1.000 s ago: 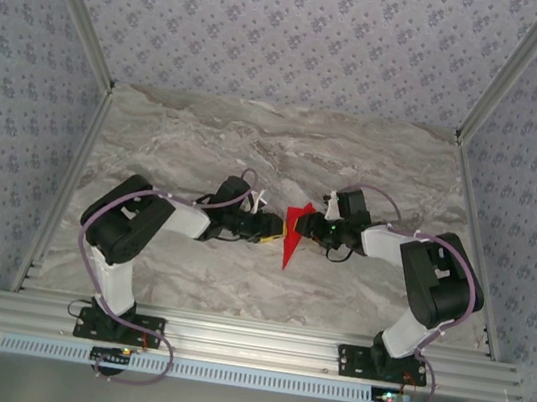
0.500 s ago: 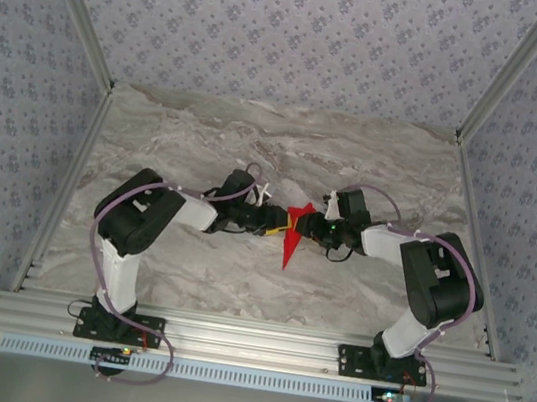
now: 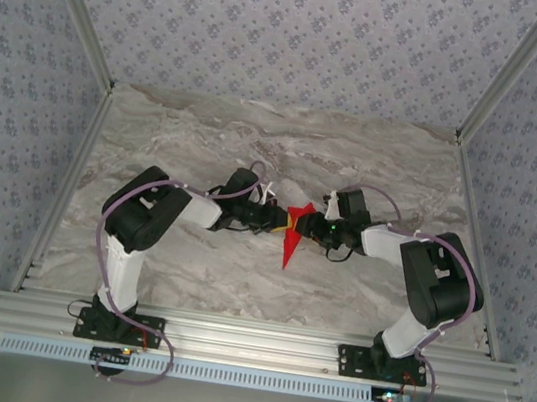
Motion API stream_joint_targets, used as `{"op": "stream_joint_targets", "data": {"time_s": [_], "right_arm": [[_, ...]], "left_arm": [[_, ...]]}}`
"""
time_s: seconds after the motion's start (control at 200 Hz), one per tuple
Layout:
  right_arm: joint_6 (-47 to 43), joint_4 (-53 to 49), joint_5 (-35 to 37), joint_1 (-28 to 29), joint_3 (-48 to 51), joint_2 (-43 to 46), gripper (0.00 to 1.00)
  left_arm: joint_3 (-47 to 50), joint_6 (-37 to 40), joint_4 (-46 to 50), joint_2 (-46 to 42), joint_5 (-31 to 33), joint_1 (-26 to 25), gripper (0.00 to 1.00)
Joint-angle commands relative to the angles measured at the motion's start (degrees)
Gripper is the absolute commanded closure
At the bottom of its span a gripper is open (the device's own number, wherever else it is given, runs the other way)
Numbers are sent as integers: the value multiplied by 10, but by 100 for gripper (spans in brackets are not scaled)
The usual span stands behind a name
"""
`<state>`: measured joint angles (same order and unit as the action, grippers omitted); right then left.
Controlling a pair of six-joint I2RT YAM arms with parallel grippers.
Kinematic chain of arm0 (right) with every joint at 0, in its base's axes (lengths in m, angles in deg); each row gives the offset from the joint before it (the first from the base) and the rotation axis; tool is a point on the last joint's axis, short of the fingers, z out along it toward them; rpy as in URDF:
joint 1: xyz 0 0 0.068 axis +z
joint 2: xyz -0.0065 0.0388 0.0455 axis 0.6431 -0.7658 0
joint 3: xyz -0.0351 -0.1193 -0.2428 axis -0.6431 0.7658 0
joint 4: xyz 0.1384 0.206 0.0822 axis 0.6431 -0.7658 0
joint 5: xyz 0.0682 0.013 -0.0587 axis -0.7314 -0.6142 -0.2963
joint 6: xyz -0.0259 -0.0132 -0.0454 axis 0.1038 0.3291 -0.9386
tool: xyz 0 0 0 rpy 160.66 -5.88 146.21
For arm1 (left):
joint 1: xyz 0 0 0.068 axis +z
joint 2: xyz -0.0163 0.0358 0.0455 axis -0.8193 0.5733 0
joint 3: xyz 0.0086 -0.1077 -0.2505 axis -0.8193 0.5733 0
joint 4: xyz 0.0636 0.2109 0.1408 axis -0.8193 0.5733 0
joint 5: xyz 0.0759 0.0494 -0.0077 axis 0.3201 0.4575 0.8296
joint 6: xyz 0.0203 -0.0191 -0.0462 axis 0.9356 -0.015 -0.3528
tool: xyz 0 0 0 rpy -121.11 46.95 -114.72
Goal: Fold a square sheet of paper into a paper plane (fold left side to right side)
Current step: Fold the wing for the fifth time at the center of the table.
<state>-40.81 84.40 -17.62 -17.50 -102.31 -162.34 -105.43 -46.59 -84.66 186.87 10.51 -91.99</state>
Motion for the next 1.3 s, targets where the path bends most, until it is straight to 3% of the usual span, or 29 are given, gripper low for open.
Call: {"op": "stream_joint_targets", "data": {"time_s": [0.0,0.365,0.665,1.294], "right_arm": [[-4,-6,-3,-7,6,-19,51],[29,47,-89,-77,-12,24,42],[47,64,-92,-69,-41,-17,30],[35,10,-64,-50,-84,-80,29]], "left_arm": [[-14,14,0,4,-10,6,100],[-32,42,29,2,-20,8,100],[-33,46,35,4,-21,8,100],[-40,57,48,8,-18,8,100]]}}
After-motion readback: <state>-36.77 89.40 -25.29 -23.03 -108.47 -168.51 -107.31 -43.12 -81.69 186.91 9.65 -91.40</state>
